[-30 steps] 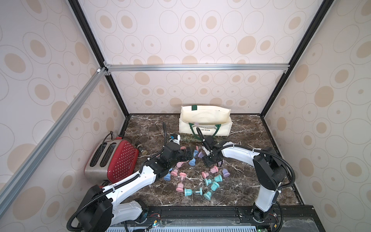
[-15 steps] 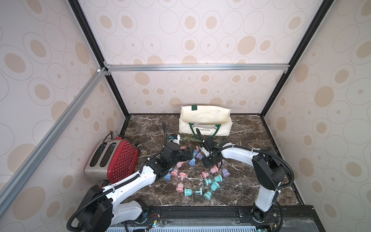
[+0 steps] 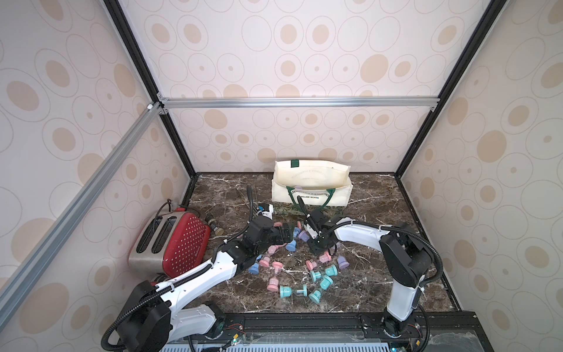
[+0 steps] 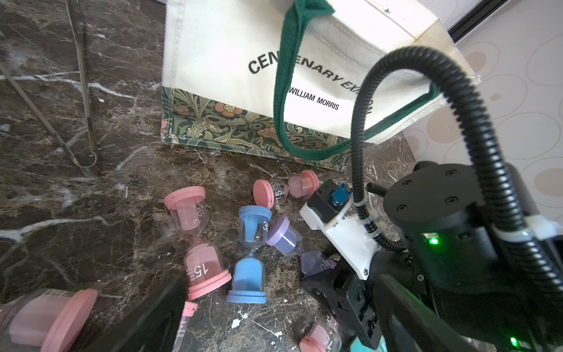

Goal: Put the hourglass into the canvas bag
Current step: Pick up the hourglass from the center of the board.

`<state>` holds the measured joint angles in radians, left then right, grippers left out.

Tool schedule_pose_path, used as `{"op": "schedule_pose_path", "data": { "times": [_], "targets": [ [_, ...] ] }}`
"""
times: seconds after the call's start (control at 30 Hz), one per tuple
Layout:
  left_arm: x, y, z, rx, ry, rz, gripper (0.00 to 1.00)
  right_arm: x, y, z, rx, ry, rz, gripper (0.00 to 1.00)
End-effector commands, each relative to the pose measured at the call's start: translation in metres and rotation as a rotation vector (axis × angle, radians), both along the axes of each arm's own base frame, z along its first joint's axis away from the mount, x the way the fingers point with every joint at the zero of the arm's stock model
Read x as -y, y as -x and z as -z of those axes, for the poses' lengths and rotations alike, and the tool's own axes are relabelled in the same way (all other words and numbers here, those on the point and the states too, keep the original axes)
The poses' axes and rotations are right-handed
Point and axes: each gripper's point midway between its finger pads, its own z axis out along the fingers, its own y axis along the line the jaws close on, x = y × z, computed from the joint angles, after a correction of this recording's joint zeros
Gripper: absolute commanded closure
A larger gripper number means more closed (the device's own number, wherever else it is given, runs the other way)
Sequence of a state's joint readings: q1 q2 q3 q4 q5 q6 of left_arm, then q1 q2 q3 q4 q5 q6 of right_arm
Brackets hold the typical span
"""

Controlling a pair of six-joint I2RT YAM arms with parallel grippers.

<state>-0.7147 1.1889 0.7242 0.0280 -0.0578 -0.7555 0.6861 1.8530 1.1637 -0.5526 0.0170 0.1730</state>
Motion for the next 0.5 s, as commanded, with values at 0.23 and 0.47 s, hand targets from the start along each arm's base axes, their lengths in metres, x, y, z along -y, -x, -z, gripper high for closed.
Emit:
{"op": "schedule_pose_path", "data": {
  "times": [0.23, 0.47],
  "targets": [
    [0.002, -0.003, -0.013, 0.025, 0.007, -0.010, 0.03, 0.002, 0.011, 0.002, -0.032, -0.003, -0.015, 0.63],
    [0.000, -0.003, -0.021, 0.044, 0.001, -0.012, 0.03, 0.001, 0.013, -0.013, -0.020, -0.031, -0.010, 0.69]
  ]
}}
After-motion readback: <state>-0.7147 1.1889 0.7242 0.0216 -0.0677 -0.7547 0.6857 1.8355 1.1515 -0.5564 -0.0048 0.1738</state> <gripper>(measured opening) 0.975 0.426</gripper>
